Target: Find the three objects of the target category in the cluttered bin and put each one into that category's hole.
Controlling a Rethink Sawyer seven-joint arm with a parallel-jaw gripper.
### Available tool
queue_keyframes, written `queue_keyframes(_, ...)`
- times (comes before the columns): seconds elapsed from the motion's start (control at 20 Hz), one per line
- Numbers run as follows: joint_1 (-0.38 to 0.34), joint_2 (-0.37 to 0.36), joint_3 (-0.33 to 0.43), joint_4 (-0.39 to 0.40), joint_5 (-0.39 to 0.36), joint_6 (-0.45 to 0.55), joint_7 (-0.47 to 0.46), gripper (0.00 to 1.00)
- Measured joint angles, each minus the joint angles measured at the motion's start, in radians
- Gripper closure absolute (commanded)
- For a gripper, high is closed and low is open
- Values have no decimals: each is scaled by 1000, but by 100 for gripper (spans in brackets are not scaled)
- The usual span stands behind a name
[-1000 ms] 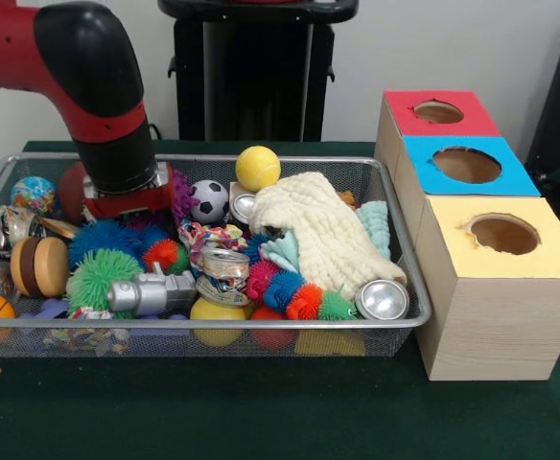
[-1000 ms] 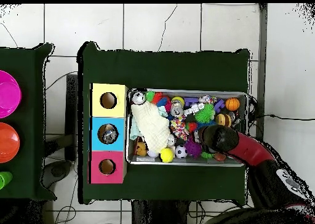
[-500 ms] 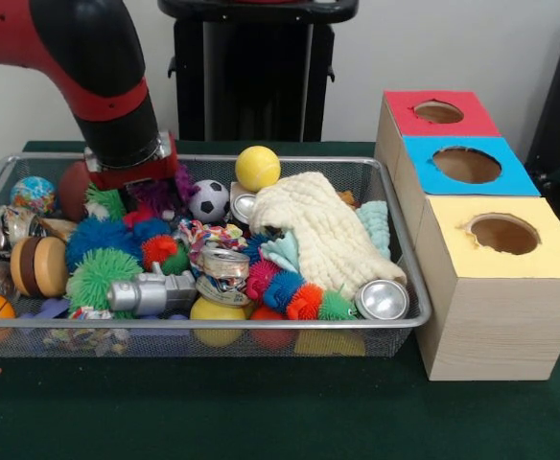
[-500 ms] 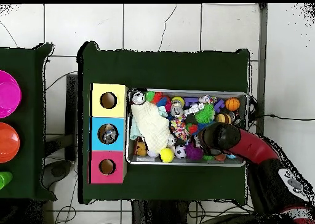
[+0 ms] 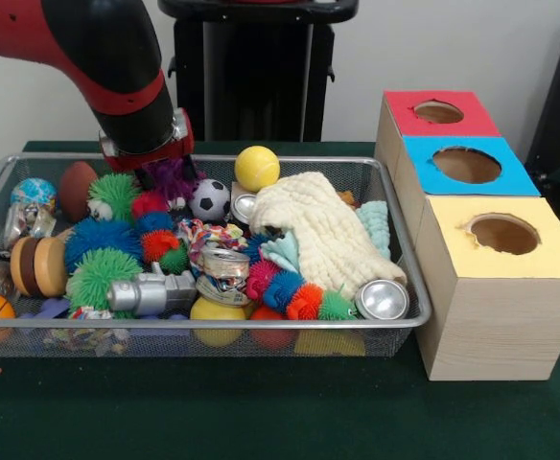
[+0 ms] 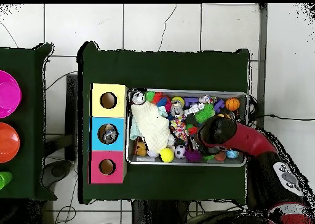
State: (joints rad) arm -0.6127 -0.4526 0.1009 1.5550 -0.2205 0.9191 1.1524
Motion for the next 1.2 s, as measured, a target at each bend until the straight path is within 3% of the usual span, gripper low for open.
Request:
queue_keyframes(0.4, -14, 5, 1, 0, 0, -44, 0, 0)
queue_keyframes(0.8, -76, 30, 23, 9, 0, -286, 0, 0)
queue_keyframes(1.05, -122, 42, 58, 24, 0, -365, 0, 0)
queue_keyframes(1.2, -128, 57, 59, 24, 0, -362, 0, 0)
